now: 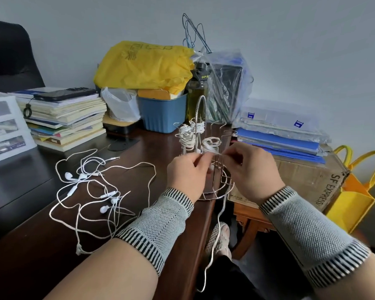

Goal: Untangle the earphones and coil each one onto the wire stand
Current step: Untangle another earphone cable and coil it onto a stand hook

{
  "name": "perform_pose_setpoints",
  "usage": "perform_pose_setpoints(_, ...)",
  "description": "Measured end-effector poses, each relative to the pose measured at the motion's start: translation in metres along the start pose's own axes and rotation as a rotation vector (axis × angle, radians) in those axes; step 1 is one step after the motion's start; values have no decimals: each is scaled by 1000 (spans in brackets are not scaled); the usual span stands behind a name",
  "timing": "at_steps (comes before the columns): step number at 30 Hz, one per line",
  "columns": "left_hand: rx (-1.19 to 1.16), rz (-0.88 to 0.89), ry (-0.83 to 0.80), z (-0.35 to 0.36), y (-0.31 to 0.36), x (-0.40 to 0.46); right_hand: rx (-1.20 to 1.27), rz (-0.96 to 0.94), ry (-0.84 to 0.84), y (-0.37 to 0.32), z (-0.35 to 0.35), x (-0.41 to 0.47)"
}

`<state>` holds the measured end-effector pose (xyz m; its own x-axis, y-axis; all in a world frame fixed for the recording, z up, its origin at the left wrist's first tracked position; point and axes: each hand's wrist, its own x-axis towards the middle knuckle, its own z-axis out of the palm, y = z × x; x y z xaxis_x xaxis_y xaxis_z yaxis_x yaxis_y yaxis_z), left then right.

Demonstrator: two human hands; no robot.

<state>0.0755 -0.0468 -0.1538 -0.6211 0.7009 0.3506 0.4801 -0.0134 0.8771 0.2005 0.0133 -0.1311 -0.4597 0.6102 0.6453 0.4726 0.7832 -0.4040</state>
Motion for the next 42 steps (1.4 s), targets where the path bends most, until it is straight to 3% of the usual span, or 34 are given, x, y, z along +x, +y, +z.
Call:
perform_pose_setpoints(9,271,51,67,-6,6,-3,708,263,-109,15,8,4)
perform_pose_setpoints(15,337,42,66,-9,14,-4,794,326,-154,16,11,6)
perform_pose_setpoints(22,341,48,-111,-24,21,1,966,443,-186,10,9,5)
perform_pose_setpoints(29,490,68,-131,-27,21,7,984,461,-256,14,8,2)
perform_pose_setpoints(33,816,178,-168,-28,26,6,1092,471,-236,17,12,3)
perform_pose_setpoints(35,863,186,-173,-28,30,-1,1132,478,-205,17,14,2)
perform_pose_setpoints(42,54,-178,-474,-9,31,-31,1133,495,-132,12,17,-2)
